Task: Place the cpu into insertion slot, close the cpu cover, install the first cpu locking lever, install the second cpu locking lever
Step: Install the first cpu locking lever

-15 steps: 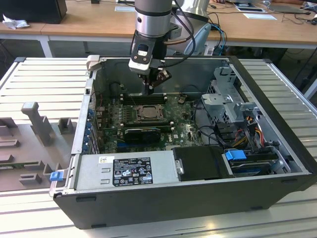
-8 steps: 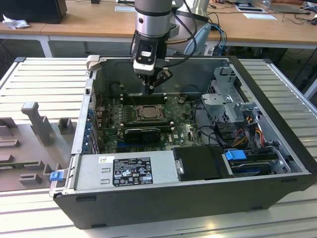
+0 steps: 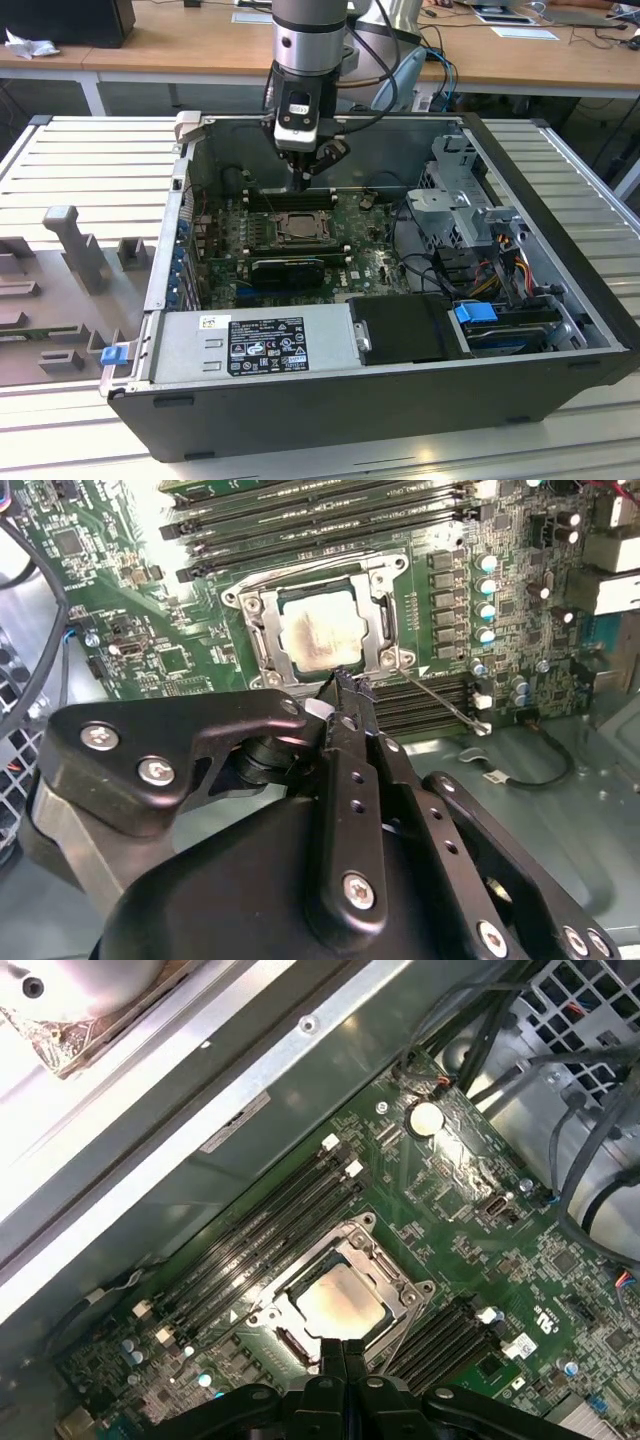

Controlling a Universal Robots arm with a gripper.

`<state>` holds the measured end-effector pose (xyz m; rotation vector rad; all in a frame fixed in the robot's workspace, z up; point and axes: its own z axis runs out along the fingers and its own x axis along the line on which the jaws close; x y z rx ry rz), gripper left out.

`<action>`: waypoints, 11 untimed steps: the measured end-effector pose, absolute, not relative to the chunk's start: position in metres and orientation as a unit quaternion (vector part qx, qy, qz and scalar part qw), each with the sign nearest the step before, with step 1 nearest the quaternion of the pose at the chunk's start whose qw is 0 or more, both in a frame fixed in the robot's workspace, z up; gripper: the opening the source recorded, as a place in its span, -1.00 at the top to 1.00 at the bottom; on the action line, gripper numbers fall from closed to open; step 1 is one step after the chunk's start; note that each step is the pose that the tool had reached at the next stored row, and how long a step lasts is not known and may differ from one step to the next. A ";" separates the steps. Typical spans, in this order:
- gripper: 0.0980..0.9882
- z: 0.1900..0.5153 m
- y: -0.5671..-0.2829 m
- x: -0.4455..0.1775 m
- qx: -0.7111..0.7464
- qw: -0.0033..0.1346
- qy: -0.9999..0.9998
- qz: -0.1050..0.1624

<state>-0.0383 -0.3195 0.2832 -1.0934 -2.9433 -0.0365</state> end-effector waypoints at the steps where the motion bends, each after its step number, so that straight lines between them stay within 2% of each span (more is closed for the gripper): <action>1: 0.98 0.283 -0.320 -0.038 -0.344 0.001 -0.939 -0.012; 11: 0.98 0.283 -0.320 -0.038 -0.303 0.000 -0.953 -0.012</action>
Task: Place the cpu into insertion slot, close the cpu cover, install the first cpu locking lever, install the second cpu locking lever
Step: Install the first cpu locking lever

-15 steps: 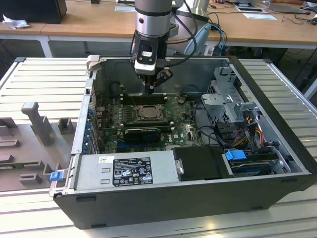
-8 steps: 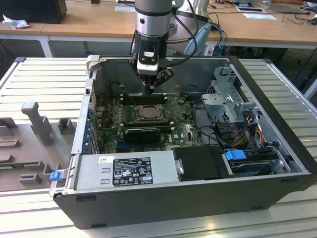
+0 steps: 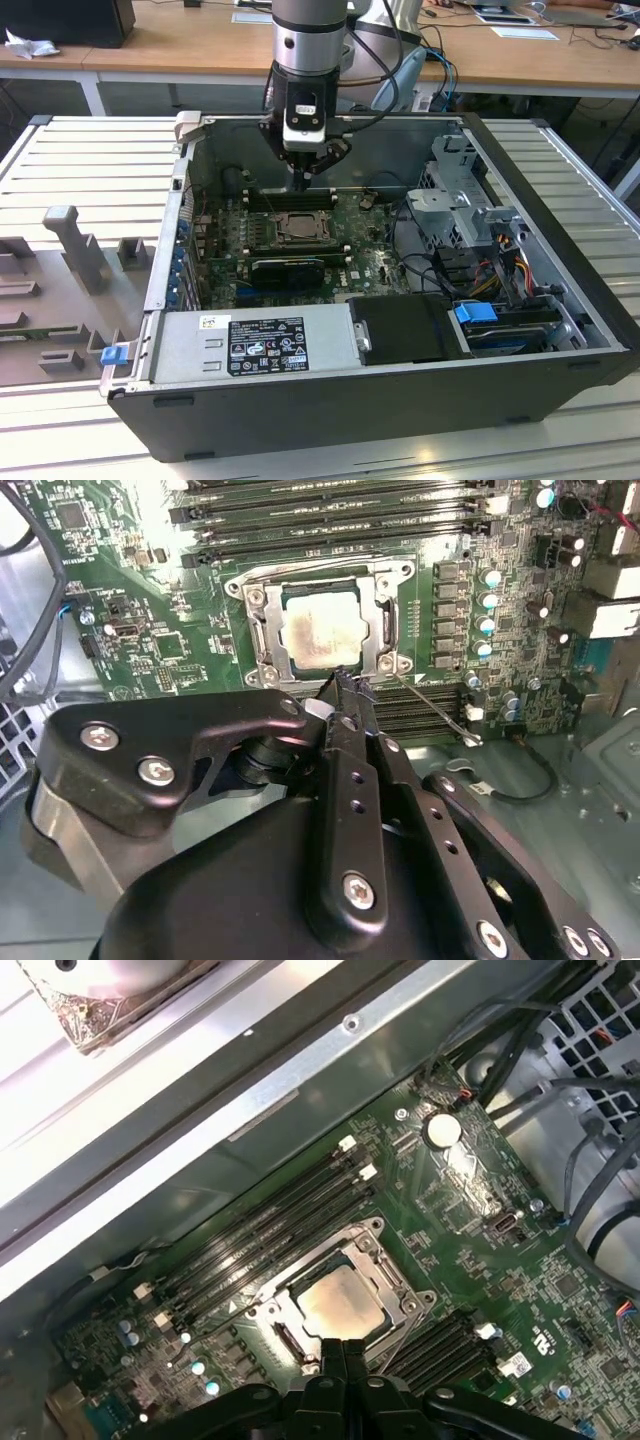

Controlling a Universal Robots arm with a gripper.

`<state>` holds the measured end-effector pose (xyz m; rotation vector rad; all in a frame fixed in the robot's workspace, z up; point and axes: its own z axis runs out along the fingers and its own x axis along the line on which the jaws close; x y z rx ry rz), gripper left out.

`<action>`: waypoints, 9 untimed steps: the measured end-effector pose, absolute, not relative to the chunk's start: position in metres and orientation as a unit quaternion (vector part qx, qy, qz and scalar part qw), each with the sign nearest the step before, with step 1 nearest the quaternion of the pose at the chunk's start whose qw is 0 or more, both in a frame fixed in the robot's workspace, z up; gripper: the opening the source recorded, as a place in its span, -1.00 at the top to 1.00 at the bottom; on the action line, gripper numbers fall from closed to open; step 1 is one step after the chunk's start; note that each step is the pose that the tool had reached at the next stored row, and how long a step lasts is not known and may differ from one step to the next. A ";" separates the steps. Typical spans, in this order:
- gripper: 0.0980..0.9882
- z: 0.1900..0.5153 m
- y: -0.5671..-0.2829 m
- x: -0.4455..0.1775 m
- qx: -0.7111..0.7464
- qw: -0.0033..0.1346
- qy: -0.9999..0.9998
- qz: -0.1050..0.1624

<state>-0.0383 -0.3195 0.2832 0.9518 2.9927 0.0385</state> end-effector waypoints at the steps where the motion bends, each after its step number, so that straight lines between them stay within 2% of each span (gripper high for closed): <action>1: 0.98 0.283 -0.320 -0.038 0.299 0.000 0.954 0.012; 9: 0.98 0.283 -0.320 -0.038 0.208 0.003 0.978 0.013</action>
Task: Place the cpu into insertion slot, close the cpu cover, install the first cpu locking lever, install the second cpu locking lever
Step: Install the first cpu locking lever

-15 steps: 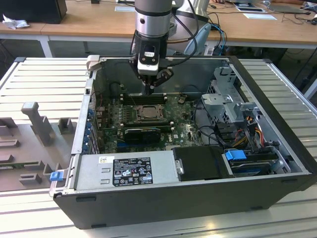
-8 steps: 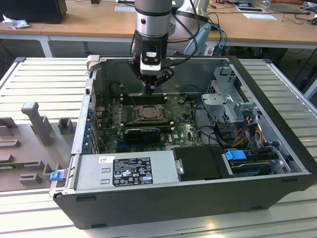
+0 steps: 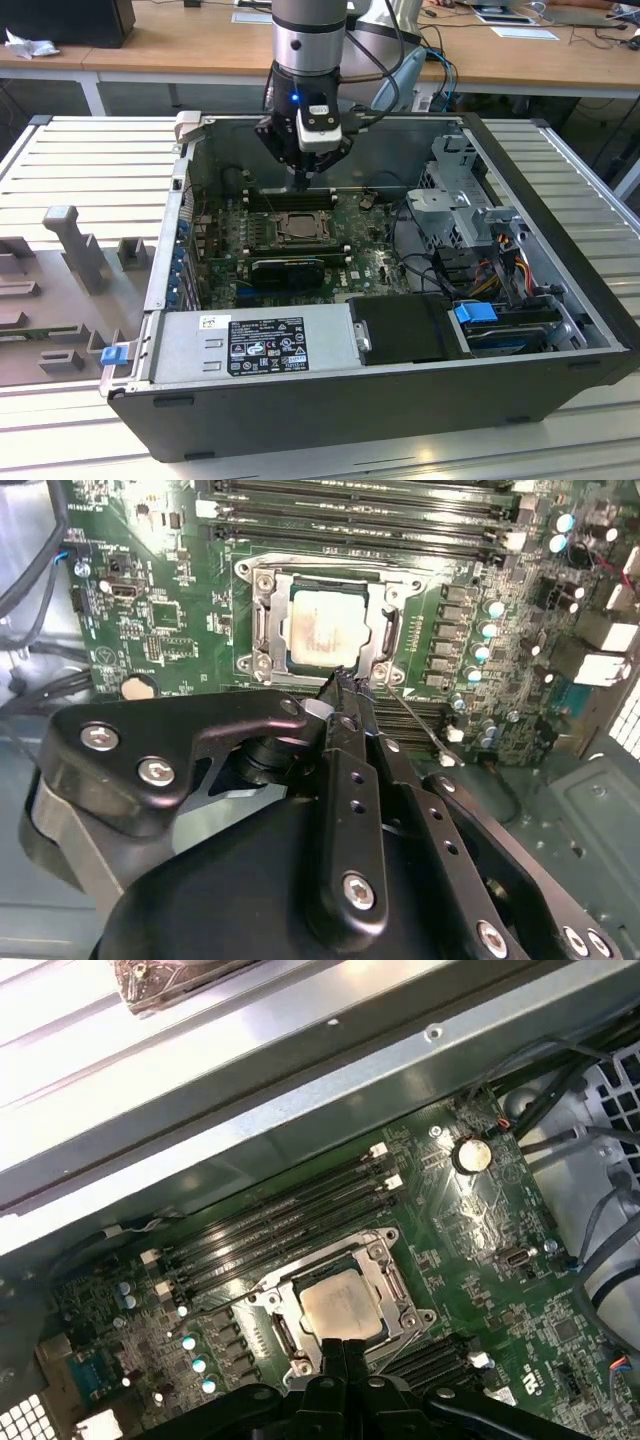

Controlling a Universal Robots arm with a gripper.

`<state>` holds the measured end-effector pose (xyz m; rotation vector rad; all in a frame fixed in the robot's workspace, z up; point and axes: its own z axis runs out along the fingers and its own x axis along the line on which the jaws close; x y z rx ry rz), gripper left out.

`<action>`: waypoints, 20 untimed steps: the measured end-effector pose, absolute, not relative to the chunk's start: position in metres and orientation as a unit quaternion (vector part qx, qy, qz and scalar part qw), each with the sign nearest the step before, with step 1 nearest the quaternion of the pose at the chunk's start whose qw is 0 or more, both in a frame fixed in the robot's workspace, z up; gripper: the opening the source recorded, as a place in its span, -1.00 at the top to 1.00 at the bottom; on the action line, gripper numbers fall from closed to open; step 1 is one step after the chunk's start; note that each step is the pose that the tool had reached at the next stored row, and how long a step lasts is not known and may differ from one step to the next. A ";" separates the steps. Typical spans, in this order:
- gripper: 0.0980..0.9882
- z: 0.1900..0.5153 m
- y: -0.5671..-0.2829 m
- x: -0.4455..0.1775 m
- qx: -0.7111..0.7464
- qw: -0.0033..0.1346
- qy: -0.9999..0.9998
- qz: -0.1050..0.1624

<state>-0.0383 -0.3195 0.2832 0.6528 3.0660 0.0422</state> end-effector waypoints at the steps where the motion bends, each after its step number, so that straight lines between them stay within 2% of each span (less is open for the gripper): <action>1: 0.98 0.283 -0.320 -0.038 0.204 0.004 0.979 0.014; 20: 0.98 0.283 -0.320 -0.038 0.073 0.013 0.997 0.017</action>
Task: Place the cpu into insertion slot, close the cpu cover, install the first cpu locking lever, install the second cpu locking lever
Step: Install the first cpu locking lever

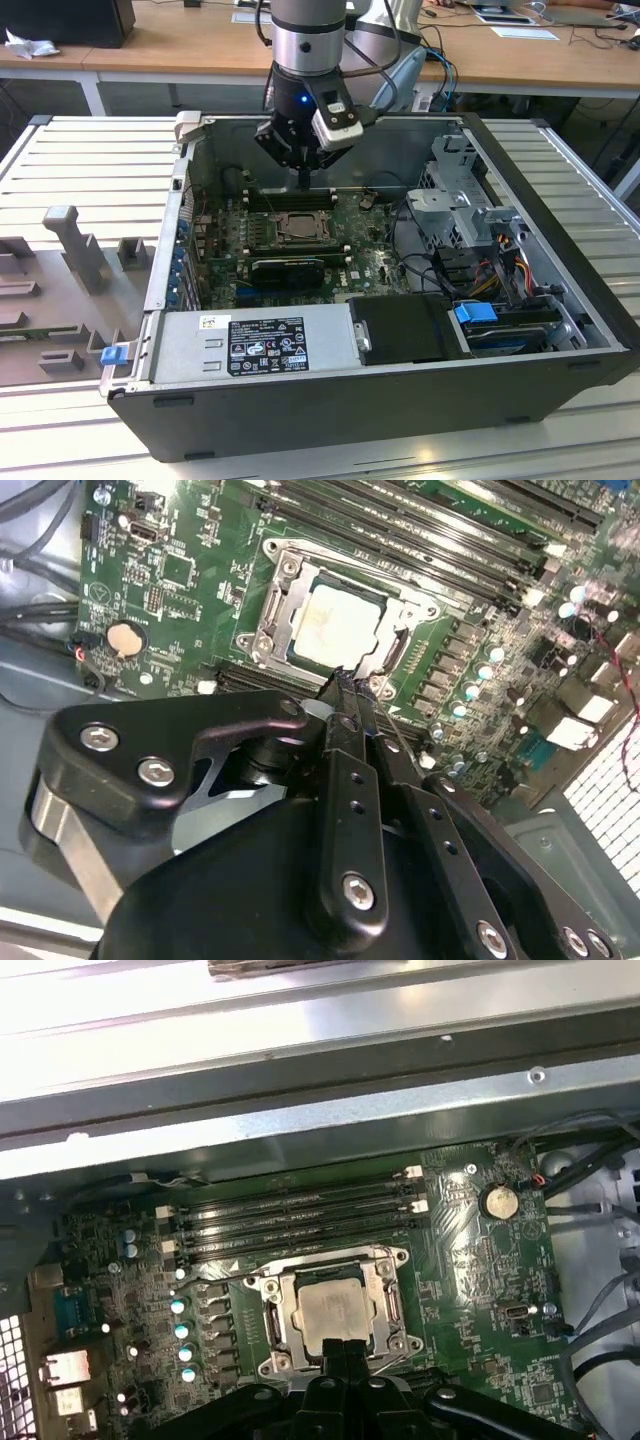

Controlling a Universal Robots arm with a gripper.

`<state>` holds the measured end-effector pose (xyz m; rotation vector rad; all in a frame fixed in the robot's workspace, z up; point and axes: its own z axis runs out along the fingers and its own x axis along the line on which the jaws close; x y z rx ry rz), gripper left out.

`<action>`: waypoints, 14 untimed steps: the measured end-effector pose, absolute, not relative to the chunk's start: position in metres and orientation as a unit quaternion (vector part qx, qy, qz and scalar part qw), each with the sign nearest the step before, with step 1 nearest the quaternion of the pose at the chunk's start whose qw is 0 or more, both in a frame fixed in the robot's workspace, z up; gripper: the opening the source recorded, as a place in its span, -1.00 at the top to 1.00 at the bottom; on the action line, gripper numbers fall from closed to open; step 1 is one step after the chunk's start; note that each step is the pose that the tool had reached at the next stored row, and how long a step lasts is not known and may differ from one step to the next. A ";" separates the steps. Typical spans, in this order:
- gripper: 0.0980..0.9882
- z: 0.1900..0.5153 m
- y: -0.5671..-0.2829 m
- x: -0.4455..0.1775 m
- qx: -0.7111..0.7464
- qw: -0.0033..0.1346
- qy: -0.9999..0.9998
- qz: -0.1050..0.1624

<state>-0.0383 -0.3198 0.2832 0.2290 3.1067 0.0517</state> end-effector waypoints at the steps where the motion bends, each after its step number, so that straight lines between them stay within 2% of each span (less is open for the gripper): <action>1: 0.98 0.283 -0.320 -0.038 0.066 0.014 0.998 0.017; 6: 0.98 0.283 -0.320 -0.038 0.026 0.019 0.999 0.018; 14: 0.98 0.282 -0.320 -0.042 -0.020 0.019 0.999 0.019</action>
